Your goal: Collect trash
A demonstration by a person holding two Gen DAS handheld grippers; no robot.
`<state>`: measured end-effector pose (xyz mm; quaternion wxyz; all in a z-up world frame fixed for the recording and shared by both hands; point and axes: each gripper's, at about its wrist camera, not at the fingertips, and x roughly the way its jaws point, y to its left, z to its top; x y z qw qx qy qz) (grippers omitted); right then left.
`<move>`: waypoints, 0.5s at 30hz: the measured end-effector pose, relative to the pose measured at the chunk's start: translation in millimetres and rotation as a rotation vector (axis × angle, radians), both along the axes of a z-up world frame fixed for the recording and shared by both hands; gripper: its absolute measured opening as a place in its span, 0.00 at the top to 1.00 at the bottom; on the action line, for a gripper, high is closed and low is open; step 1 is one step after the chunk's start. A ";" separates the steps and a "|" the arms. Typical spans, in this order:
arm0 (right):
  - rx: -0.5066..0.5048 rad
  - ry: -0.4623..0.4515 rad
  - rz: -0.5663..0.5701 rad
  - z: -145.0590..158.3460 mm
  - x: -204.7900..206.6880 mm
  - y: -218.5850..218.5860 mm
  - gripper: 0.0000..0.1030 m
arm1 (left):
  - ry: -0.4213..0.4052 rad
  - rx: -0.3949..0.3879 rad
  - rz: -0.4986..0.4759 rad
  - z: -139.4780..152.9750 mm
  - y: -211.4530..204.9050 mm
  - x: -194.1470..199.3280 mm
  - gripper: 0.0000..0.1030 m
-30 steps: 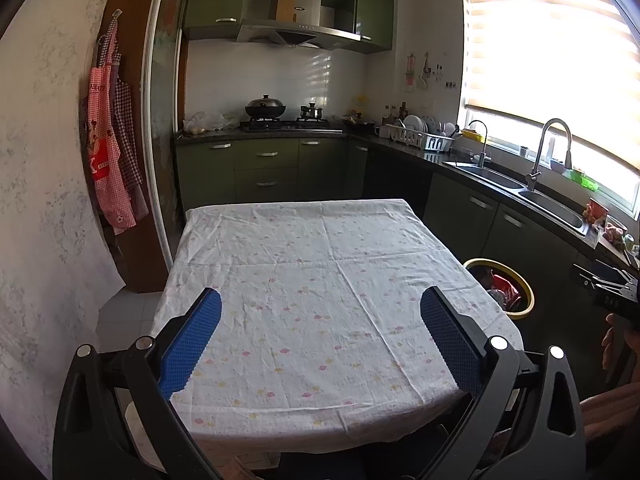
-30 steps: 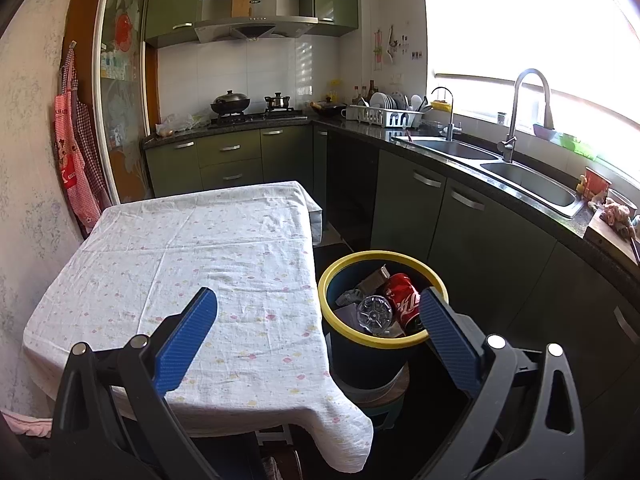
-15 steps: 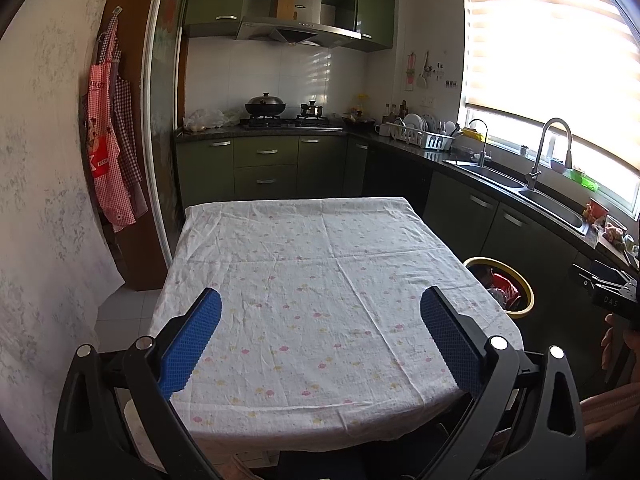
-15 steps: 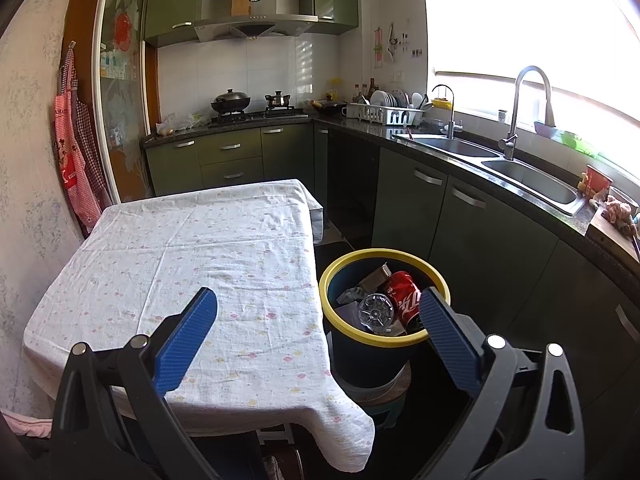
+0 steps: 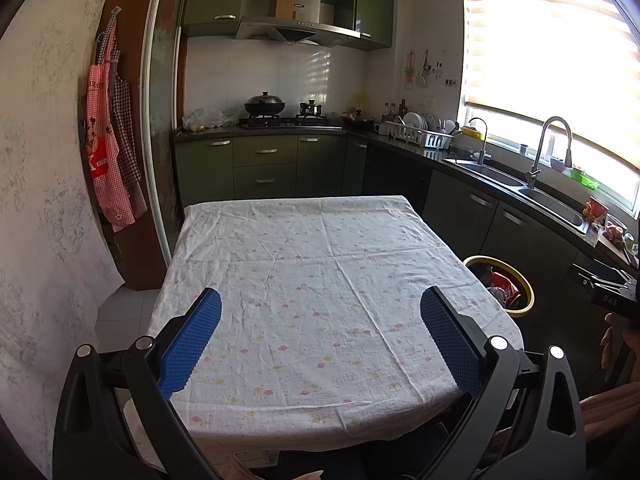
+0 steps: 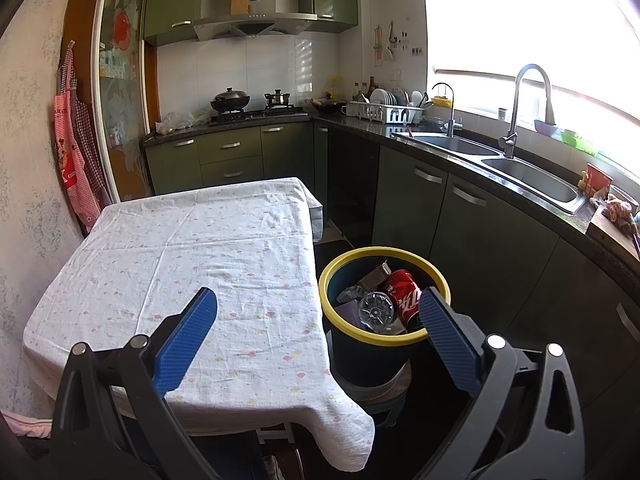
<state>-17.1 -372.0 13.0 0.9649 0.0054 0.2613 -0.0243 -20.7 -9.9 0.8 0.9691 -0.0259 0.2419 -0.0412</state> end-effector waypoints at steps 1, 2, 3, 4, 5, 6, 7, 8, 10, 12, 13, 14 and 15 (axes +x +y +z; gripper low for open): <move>0.001 0.000 0.000 0.0 0.0 0.0 0.06 | 0.000 0.000 -0.001 -0.3 -0.1 -0.1 0.05; 0.001 0.000 0.000 0.1 0.0 0.0 0.06 | 0.001 0.001 -0.002 0.0 -0.3 0.6 0.05; 0.000 0.000 0.000 -0.2 0.0 0.5 0.06 | 0.001 0.001 -0.003 -0.6 -0.6 0.5 0.05; -0.001 0.000 -0.001 -0.4 0.0 0.7 0.06 | 0.001 0.001 -0.004 -0.6 -1.0 0.6 0.05; 0.001 0.000 0.000 0.1 0.0 0.1 0.06 | 0.001 0.002 -0.006 -0.9 -1.3 0.6 0.05; 0.001 0.000 0.000 0.1 0.1 0.1 0.06 | 0.002 0.003 -0.007 -0.8 -1.9 0.8 0.05; 0.001 0.001 -0.001 0.2 0.1 0.1 0.06 | 0.001 0.003 -0.008 -1.1 -2.3 0.5 0.05; 0.000 0.001 -0.002 0.2 0.1 0.2 0.06 | 0.001 0.003 -0.008 -1.5 -2.5 0.5 0.05; 0.000 0.003 -0.002 -1.8 -0.6 0.1 0.06 | 0.003 0.002 -0.009 -1.5 -3.1 1.4 0.05; 0.000 0.002 -0.002 -1.8 -0.5 0.1 0.07 | 0.005 -0.003 -0.011 -1.7 -2.8 1.9 0.05; 0.000 0.002 -0.003 -2.4 -0.8 0.7 0.06 | 0.005 -0.011 -0.015 -2.3 -2.4 2.1 0.05; 0.000 0.003 -0.003 -2.1 -0.5 0.2 0.06 | 0.006 -0.017 -0.018 -1.8 -2.1 2.8 0.05; 0.000 0.003 -0.002 -1.7 -0.3 -0.2 0.06 | 0.006 -0.025 -0.022 -1.9 -1.4 3.3 0.05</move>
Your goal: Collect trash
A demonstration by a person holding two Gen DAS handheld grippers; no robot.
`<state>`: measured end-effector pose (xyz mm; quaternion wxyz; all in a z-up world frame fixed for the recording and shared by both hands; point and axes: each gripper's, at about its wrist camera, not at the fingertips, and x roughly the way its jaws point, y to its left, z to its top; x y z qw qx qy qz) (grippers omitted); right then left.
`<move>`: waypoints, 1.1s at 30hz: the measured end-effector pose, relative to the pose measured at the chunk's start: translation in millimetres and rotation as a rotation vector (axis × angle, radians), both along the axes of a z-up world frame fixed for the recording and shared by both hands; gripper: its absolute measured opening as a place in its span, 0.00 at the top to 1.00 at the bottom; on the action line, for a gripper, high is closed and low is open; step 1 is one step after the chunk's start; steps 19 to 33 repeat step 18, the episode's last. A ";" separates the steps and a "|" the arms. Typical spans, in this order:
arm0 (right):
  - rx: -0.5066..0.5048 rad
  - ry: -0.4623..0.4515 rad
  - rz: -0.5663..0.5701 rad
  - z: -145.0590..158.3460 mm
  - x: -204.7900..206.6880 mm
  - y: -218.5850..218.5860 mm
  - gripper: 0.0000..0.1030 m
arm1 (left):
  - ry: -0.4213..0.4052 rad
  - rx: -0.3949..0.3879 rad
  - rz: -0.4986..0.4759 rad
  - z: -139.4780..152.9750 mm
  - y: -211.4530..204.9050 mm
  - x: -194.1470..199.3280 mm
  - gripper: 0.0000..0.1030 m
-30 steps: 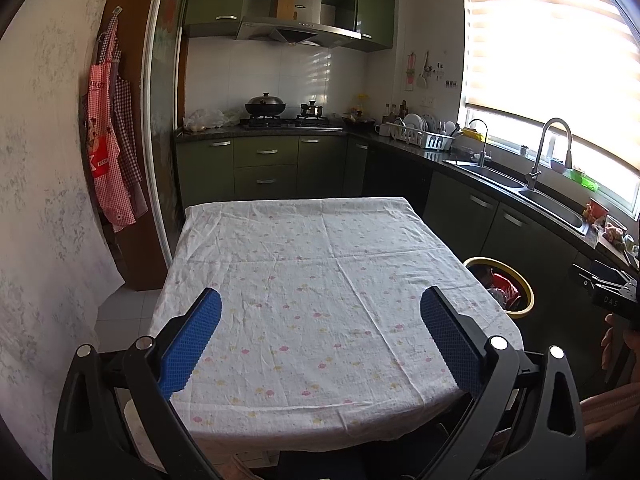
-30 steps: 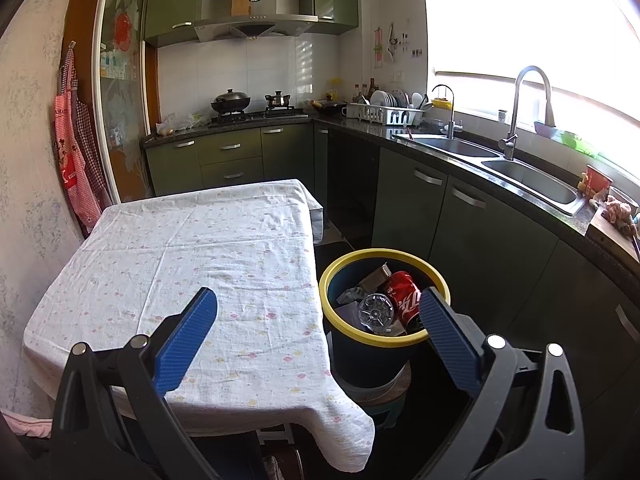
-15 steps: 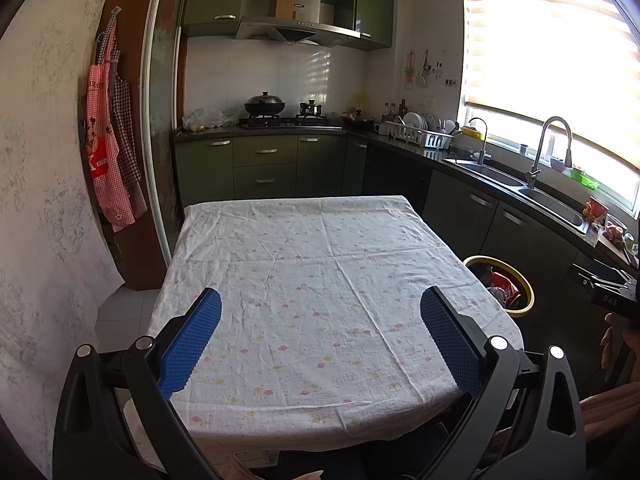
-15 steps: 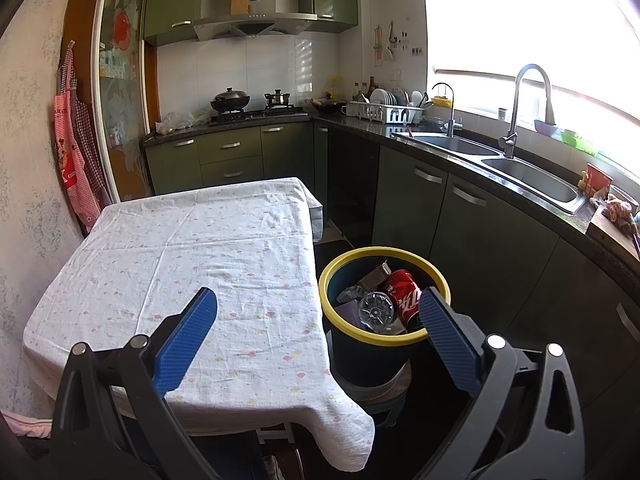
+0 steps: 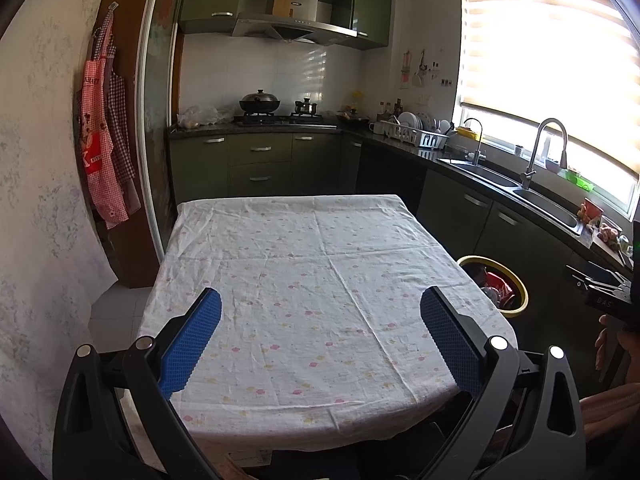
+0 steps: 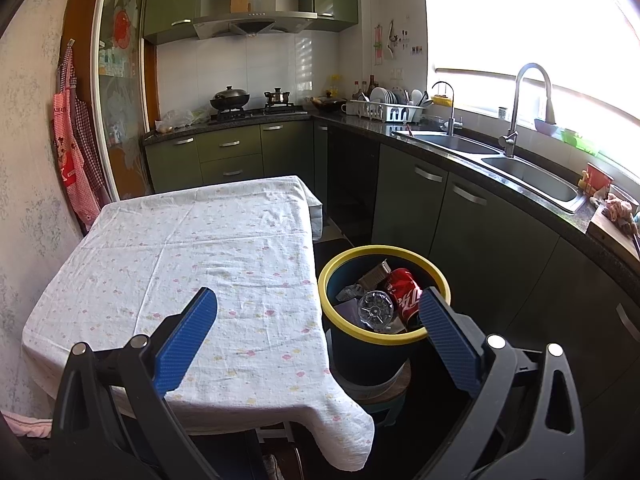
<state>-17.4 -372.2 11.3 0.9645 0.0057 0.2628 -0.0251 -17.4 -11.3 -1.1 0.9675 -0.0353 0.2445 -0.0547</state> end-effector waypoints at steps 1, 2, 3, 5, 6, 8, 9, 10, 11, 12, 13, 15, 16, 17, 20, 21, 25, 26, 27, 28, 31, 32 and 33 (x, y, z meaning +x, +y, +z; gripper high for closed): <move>0.000 0.001 0.001 -0.1 0.1 0.1 0.06 | -0.001 -0.010 -0.005 -0.5 0.7 0.4 0.05; -0.001 0.003 0.001 -1.5 0.0 0.8 0.06 | -0.002 -0.021 -0.011 -1.0 1.3 0.9 0.05; -0.001 0.005 0.002 -3.3 0.6 1.4 0.06 | -0.004 -0.028 -0.021 -1.6 1.2 1.6 0.05; 0.000 0.010 0.006 -6.3 1.5 3.0 0.06 | -0.005 -0.033 -0.029 -2.2 0.0 3.5 0.05; 0.001 0.012 0.007 -7.7 2.4 3.3 0.06 | -0.010 -0.030 -0.031 -2.6 -1.2 4.5 0.05; 0.000 0.018 0.011 -10.0 4.5 5.2 0.06 | -0.011 -0.003 -0.029 -2.5 -5.2 8.8 0.05; -0.003 0.021 0.014 -10.6 6.6 6.0 0.06 | -0.008 0.008 -0.029 -3.3 -6.4 13.3 0.05; -0.008 0.023 0.018 -10.7 9.2 7.3 0.06 | -0.004 0.014 -0.031 -3.4 -6.9 18.8 0.05; -0.012 0.022 0.028 -9.9 14.5 9.6 0.06 | 0.005 0.023 -0.031 -4.8 -6.7 27.1 0.05; -0.012 0.025 0.041 -10.0 20.9 12.5 0.06 | 0.017 0.031 -0.028 -6.2 -6.4 35.8 0.05; -0.010 0.031 0.053 -9.4 28.9 14.6 0.06 | 0.037 0.042 -0.018 -9.7 -4.4 49.6 0.05; 0.000 0.047 0.086 -11.6 54.7 21.8 0.06 | 0.066 0.053 -0.001 -19.1 1.5 80.2 0.05; 0.000 0.062 0.092 -14.1 69.6 26.7 0.06 | 0.080 0.061 0.011 -25.2 5.2 97.0 0.05; -0.006 0.081 0.103 -18.2 89.7 34.9 0.06 | 0.095 0.067 0.025 -31.2 9.3 114.6 0.05; -0.008 0.096 0.120 -21.8 108.4 41.8 0.06 | 0.115 0.074 0.037 -39.1 14.5 136.0 0.05; -0.008 0.096 0.120 -21.8 108.4 41.8 0.06 | 0.115 0.074 0.037 -39.1 14.5 136.0 0.05; -0.008 0.096 0.120 -21.8 108.4 41.8 0.06 | 0.115 0.074 0.037 -39.1 14.5 136.0 0.05; -0.008 0.096 0.120 -21.8 108.4 41.8 0.06 | 0.115 0.074 0.037 -39.1 14.5 136.0 0.05; -0.008 0.096 0.120 -21.8 108.4 41.8 0.06 | 0.115 0.074 0.037 -39.1 14.5 136.0 0.05; -0.008 0.096 0.120 -21.8 108.4 41.8 0.06 | 0.115 0.074 0.037 -39.1 14.5 136.0 0.05; -0.008 0.096 0.120 -21.8 108.4 41.8 0.06 | 0.115 0.074 0.037 -39.1 14.5 136.0 0.05; -0.008 0.096 0.120 -21.8 108.4 41.8 0.06 | 0.115 0.074 0.037 -39.1 14.5 136.0 0.05; -0.008 0.096 0.120 -21.8 108.4 41.8 0.06 | 0.115 0.074 0.037 -39.1 14.5 136.0 0.05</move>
